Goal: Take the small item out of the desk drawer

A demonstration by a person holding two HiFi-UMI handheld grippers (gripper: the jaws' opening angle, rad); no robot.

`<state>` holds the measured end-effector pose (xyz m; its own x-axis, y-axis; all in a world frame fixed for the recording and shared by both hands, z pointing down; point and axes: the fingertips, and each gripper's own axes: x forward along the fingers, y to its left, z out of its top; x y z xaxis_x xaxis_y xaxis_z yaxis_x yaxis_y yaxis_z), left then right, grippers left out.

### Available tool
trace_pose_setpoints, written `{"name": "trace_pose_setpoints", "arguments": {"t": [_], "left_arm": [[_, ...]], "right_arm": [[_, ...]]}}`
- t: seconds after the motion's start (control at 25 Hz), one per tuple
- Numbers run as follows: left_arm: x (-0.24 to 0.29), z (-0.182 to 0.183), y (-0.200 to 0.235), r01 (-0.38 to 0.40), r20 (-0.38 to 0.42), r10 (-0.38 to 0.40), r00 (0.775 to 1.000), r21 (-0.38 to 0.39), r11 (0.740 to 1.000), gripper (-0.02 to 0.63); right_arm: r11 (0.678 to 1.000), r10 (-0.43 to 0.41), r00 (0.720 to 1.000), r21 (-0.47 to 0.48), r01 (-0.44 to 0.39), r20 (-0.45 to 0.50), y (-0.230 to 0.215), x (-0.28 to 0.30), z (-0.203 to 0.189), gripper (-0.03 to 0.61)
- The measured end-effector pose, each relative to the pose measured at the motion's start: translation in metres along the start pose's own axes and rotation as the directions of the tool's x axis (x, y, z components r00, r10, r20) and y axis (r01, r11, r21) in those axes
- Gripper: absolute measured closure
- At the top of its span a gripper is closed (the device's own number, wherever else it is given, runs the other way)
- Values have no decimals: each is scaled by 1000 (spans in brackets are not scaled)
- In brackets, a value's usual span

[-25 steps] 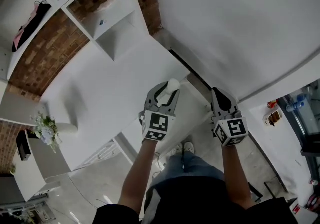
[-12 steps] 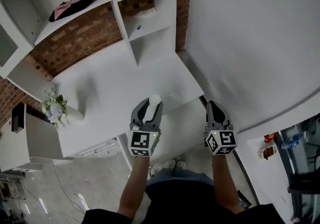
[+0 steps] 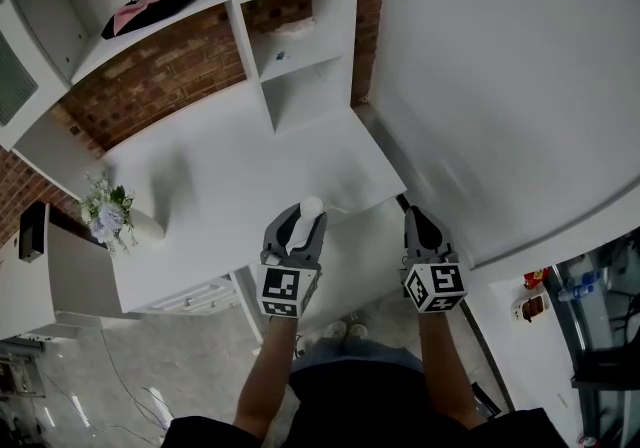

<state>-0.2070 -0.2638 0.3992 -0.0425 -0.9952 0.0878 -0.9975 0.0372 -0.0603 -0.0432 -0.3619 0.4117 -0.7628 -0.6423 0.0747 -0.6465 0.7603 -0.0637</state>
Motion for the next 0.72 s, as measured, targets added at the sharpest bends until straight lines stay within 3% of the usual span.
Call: {"name": "trace_pose_setpoints", "arguments": {"t": [0.72], "left_arm": [[-2,-7,-5,2,-26,-2,1000,-3,1000,460]], "right_arm": [[1000,14,1000,19,-14,-10,2,1,-4,583]]}}
